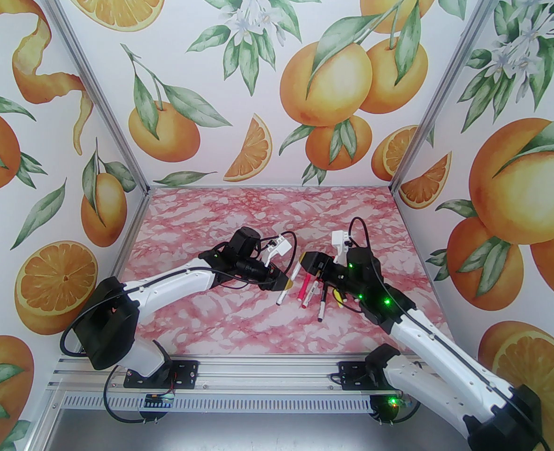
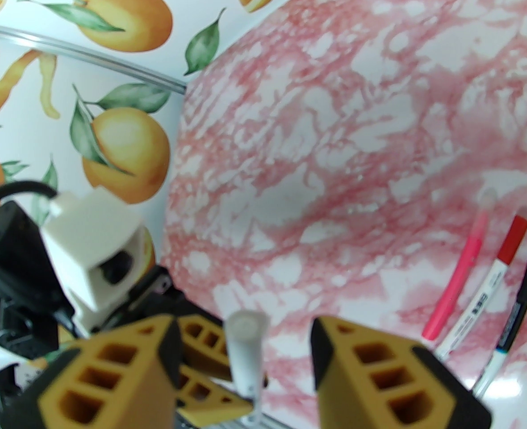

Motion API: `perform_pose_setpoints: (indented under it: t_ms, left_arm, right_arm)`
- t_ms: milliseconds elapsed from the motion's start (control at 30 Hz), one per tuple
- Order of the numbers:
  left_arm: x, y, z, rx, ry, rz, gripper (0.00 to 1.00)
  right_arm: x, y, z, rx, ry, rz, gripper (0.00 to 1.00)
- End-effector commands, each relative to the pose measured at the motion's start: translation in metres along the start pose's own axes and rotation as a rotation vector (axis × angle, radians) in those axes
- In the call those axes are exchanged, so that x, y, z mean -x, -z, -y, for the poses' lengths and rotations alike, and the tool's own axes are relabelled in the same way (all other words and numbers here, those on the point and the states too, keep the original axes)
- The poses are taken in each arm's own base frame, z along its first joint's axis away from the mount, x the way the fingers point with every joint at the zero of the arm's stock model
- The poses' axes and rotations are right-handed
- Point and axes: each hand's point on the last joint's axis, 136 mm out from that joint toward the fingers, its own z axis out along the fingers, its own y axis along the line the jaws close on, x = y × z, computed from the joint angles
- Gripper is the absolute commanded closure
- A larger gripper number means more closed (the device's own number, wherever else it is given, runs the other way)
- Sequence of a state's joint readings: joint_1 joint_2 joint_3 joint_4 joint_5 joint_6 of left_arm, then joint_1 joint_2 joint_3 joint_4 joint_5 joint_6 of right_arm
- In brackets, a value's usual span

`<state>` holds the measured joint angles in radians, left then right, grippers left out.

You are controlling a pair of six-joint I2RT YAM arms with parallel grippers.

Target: Open the pen caps

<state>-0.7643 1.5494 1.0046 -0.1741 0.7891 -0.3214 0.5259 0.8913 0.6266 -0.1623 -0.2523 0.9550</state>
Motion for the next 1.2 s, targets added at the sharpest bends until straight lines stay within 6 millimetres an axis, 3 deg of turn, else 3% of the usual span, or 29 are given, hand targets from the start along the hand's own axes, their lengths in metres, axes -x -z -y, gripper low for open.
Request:
perform_pose_setpoints:
  t_ms: [0, 733, 1167]
  left_arm:
    - [0.007, 0.005, 0.014, -0.047, -0.036, 0.034, 0.84]
    - [0.008, -0.006, 0.027, -0.074, -0.065, 0.021, 0.84]
    - [0.008, -0.005, 0.027, -0.066, -0.073, 0.02, 0.84]
  right_arm:
    - [0.012, -0.002, -0.02, 0.048, 0.008, 0.04, 0.48]
    - [0.001, -0.017, -0.024, 0.053, 0.005, -0.007, 0.58]
    - [-0.001, -0.019, -0.02, 0.036, 0.008, -0.013, 0.71]
